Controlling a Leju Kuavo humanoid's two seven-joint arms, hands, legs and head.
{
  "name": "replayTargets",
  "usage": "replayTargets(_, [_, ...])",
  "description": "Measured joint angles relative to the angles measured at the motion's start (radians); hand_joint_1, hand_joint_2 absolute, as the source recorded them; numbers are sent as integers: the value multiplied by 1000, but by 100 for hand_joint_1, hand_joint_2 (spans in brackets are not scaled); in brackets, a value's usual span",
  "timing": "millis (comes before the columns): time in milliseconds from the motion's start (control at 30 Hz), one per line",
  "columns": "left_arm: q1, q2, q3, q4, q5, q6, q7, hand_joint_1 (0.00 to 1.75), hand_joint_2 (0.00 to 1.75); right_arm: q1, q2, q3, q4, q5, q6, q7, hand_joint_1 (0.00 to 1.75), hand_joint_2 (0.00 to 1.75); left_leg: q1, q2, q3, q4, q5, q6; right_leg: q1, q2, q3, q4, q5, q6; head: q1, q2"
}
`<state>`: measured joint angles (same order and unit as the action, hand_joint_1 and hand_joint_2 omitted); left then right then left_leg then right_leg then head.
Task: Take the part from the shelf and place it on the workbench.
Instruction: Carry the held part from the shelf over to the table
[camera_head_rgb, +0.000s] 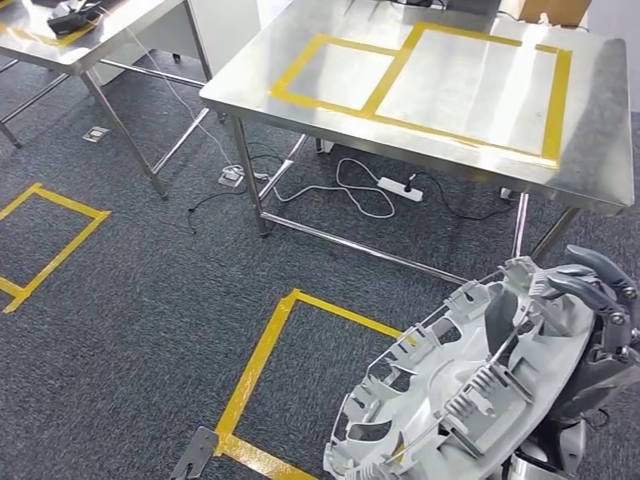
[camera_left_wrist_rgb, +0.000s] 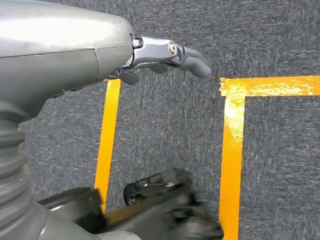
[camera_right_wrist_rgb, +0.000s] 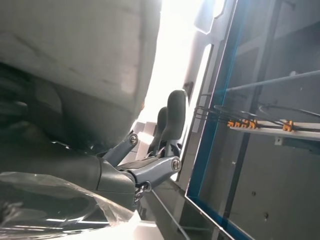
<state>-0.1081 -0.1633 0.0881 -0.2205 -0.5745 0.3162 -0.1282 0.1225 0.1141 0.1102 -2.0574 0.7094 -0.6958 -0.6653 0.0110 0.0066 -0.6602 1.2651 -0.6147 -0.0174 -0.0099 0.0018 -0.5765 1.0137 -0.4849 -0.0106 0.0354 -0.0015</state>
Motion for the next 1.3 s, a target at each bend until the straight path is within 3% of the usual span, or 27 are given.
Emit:
replayTargets(33, [3, 0, 1, 0, 0, 0, 0, 0, 175, 0, 0, 0, 1, 0, 0, 0, 175, 175, 0, 0, -30, 41, -1, 2, 2, 3, 6, 0, -6, -1, 0, 0])
replayTargets(67, [4, 0, 2, 0, 0, 0, 0, 0, 175, 1, 0, 0, 1, 0, 0, 0, 175, 175, -1, -1, -42, 42, 20, 5, 4, 5, 14, 0, -11, -2, 0, 0])
replayTargets(133, [5, 1, 3, 0, 0, 0, 0, 0, 175, 1, 1, 0, 2, -1, 0, -1, 175, 175, -6, -2, -16, -59, 107, 18, 8, 10, 34, 0, -25, -1, -1, 0])
replayTargets(200, [4, 4, 4, 0, 0, 0, 0, 0, 175, 1, 2, 0, 3, -2, 0, -2, 175, 175, -15, -4, 30, -180, 163, 36, 11, 12, 44, 0, -38, 5, 0, 0])
replayTargets(233, [4, 5, 4, 0, 0, 1, 0, 0, 175, 1, 2, 0, 3, -2, 0, -2, 175, 175, -19, -4, 43, -215, 168, 42, 11, 12, 46, -2, -42, 10, 0, 0])
replayTargets(367, [5, 6, 5, 0, 0, 2, 0, 0, 175, 2, 3, 0, 4, -6, 0, -3, 175, 175, -17, -8, 72, -254, 156, 55, 9, 9, 45, 18, -43, 34, 3, 0])
replayTargets(433, [3, 5, 5, 0, 0, 3, 0, 0, 175, 0, 3, 0, 5, -8, 0, -3, 175, 175, -13, -9, 87, -262, 152, 61, 7, 7, 4, 93, -80, 44, 6, 0])
replayTargets(500, [3, 4, 5, 0, 0, 3, 0, 0, 175, 1, 3, 0, 5, -10, 0, -3, 175, 175, -13, -9, 93, -262, 143, 63, 4, 7, -73, 214, -126, 52, 8, 0])
replayTargets(533, [4, 3, 5, 0, 0, 3, 0, 0, 175, 3, 3, 0, 5, -10, 0, -3, 175, 175, -12, -9, 97, -262, 137, 62, 2, 6, -106, 254, -134, 54, 8, 0])
replayTargets(567, [5, 3, 5, 0, 0, 3, 0, 0, 175, 4, 3, 0, 6, -10, 0, -3, 175, 175, -12, -8, 104, -262, 131, 60, 0, 6, -125, 263, -122, 57, 8, 0])
replayTargets(600, [6, 3, 5, 0, 0, 3, 0, 0, 175, 4, 3, 0, 6, -10, 0, -3, 175, 175, -11, -9, 113, -261, 124, 58, -2, 5, -123, 232, -86, 59, 8, 0])
replayTargets(667, [6, 3, 5, 0, 0, 3, 0, 0, 175, 4, 3, 0, 6, -11, 0, -3, 175, 175, -9, -9, 135, -262, 109, 52, -5, 0, -83, 111, 1, 61, 8, 0])
replayTargets(700, [6, 3, 5, 0, 0, 3, 0, 0, 175, 4, 3, 0, 7, -12, 0, -3, 175, 175, -8, -9, 143, -261, 101, 46, -4, -3, -64, 54, 18, 59, 9, 0])
replayTargets(733, [5, 3, 5, 0, 0, 3, 0, 0, 175, 4, 3, 0, 8, -12, 0, -3, 175, 175, -8, -9, 146, -262, 94, 39, -1, -6, -51, 23, 21, 53, 8, 0])
replayTargets(800, [5, 3, 5, 0, 0, 3, 0, 0, 175, 6, 3, 0, 8, -12, 0, -3, 175, 175, -10, -7, 153, -257, 86, 25, 4, -6, -39, 6, 3, 34, 6, 0])
replayTargets(867, [4, 3, 5, 0, 0, 3, 0, 0, 175, 7, 4, 0, 8, -10, 0, -3, 175, 175, -8, -7, 158, -241, 77, 15, 2, -3, -21, 6, 5, 18, 4, 0])
replayTargets(933, [1, 2, 5, 0, 0, 3, 0, 0, 175, 6, 5, 0, 8, -9, 0, -3, 175, 175, -7, -7, 121, -162, 53, 8, 0, -3, 0, 4, -3, 6, 2, 0])
replayTargets(1000, [1, 2, 5, 0, 0, 3, 0, 0, 175, 5, 5, 0, 7, -9, 0, -3, 175, 175, -7, -7, 40, -29, 7, 3, 2, -2, 15, 3, -17, -1, 1, 0])
replayTargets(1067, [5, 2, 5, 0, 0, 3, 0, 0, 175, 5, 5, 0, 8, -9, 0, -3, 175, 175, -7, -7, -23, 39, -16, 5, 5, 2, 34, 3, -33, -3, 1, 0])
replayTargets(1100, [7, 2, 5, 0, 0, 3, 0, 0, 175, 5, 5, 0, 8, -9, 0, -3, 175, 175, -8, -7, -33, 24, 3, 9, 6, 4, 46, 3, -42, -3, 1, 0])
replayTargets(1200, [9, 5, 5, 1, 0, 3, 0, 0, 175, 6, 5, 0, 8, -9, 0, -3, 175, 175, -18, -7, -5, -146, 132, 28, 9, 8, 80, 3, -72, 3, 1, 0])
replayTargets(1267, [11, 6, 5, 1, 0, 3, 0, 0, 175, 6, 6, 0, 10, -9, 0, -3, 175, 175, -25, -10, 9, -206, 163, 39, 11, 11, 90, 4, -88, 15, 0, 0])
replayTargets(1300, [12, 7, 5, 1, 0, 3, 0, 0, 175, 7, 6, 0, 11, -10, 0, -4, 175, 175, -26, -12, 12, -209, 155, 43, 12, 12, 97, 8, -90, 21, -1, 0])
